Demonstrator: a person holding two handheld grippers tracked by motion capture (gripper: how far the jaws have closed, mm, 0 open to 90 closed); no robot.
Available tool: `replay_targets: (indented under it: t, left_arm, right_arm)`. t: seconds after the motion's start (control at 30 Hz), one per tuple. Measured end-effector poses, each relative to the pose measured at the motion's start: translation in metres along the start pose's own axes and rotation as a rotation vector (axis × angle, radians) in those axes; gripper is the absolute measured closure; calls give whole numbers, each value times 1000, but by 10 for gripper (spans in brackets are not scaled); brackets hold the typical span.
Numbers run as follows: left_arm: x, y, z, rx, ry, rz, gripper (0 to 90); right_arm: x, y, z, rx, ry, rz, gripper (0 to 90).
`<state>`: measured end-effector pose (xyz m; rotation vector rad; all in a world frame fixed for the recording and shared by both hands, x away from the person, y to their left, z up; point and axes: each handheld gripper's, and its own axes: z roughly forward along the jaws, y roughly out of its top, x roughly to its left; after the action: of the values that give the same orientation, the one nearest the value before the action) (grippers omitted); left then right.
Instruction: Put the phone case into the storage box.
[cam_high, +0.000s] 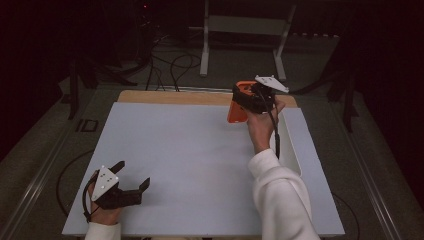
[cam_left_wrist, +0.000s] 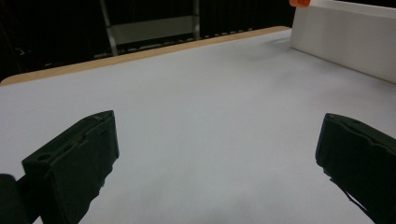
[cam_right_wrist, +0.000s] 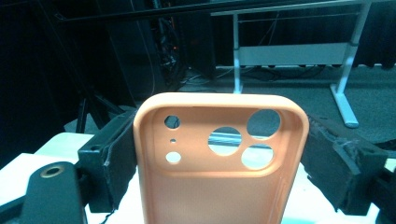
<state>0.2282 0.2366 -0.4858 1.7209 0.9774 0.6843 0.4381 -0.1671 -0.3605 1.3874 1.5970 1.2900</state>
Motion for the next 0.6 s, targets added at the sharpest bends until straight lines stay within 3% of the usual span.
replay_targets:
  t: [0.6]
  left_arm:
    - [0,0,-1,-1,1,-1,1]
  right_arm:
    - [-12,3,-1,-7,-23,1,168]
